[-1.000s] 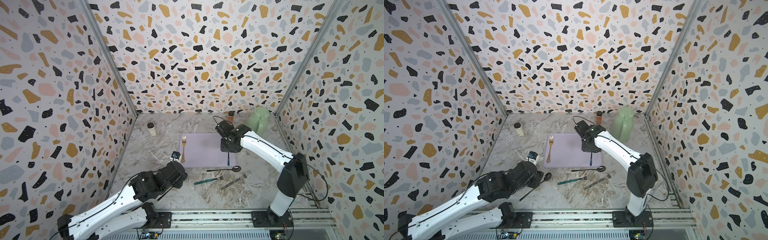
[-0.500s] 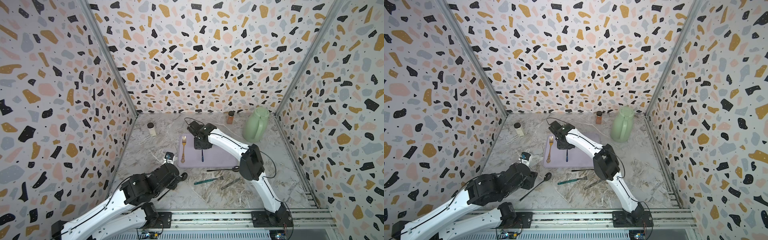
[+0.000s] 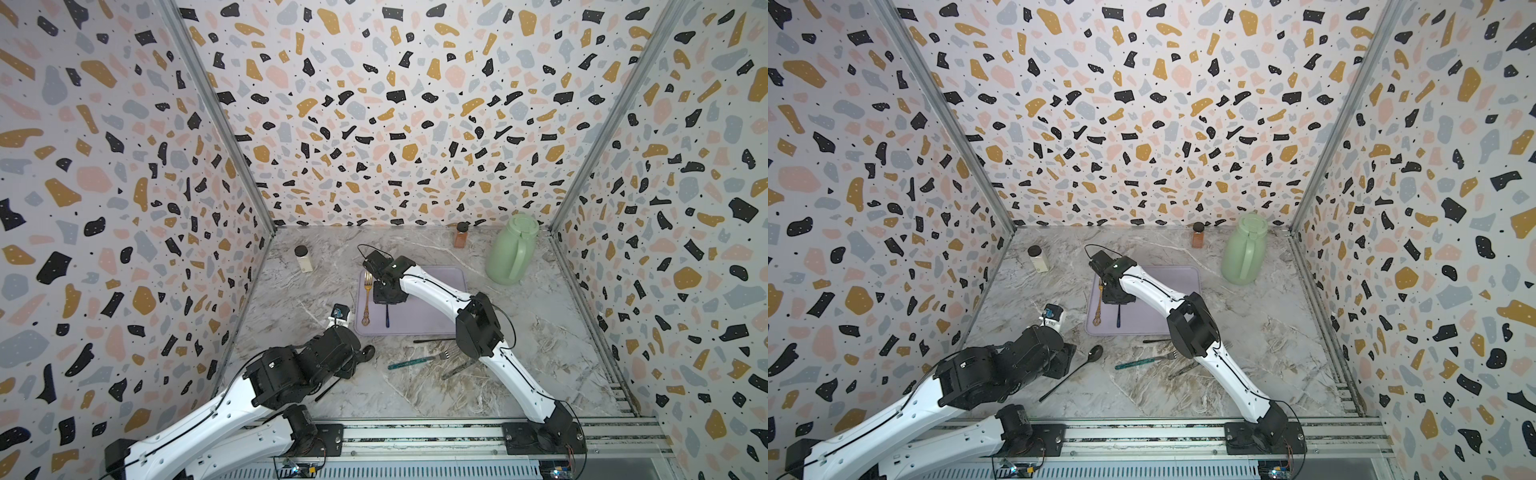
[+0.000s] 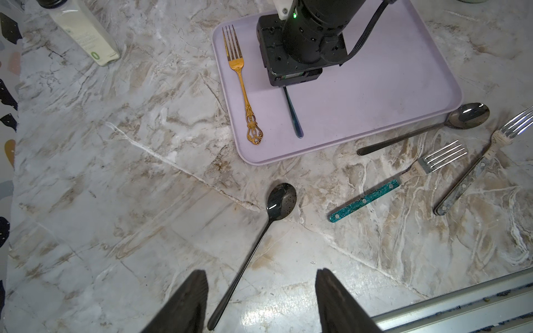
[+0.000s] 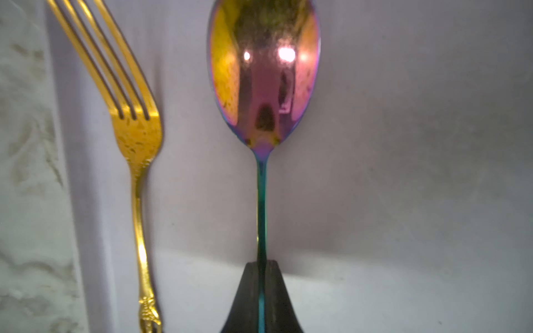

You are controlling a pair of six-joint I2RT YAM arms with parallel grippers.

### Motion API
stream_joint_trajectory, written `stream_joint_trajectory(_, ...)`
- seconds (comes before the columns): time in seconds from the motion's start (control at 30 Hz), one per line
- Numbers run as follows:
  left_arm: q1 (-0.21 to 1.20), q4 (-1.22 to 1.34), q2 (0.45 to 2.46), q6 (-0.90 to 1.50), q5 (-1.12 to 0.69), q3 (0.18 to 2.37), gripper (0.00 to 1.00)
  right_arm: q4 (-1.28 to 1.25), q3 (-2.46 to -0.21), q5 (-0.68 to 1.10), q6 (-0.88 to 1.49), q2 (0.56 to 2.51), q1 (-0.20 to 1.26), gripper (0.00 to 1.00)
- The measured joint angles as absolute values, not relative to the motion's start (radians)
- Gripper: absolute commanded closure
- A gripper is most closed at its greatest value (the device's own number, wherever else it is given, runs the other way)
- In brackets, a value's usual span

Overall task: Set the spoon and fork side by side
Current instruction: Place the spoon on the tray.

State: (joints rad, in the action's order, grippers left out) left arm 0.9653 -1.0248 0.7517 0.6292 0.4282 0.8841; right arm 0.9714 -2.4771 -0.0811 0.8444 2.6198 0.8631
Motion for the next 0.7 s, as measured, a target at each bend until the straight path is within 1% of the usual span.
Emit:
stream_joint_trajectory(0.4,0.965,-1.024,0.773,0.629,0.429,0.884,0.38,0.89,-2.483,-0.035,0.875,2.642,0.863,0.94)
stream_joint_trajectory(0.63,0.965,-1.024,0.776,0.629,0.429,0.884,0.38,0.867,-2.489,-0.013,0.887,2.648,0.863,0.9)
stream_joint_trajectory(0.7,0.965,-1.024,0.78,0.629,0.429,0.884,0.38,0.866,-2.489,-0.01,0.89,2.648,0.863,0.87)
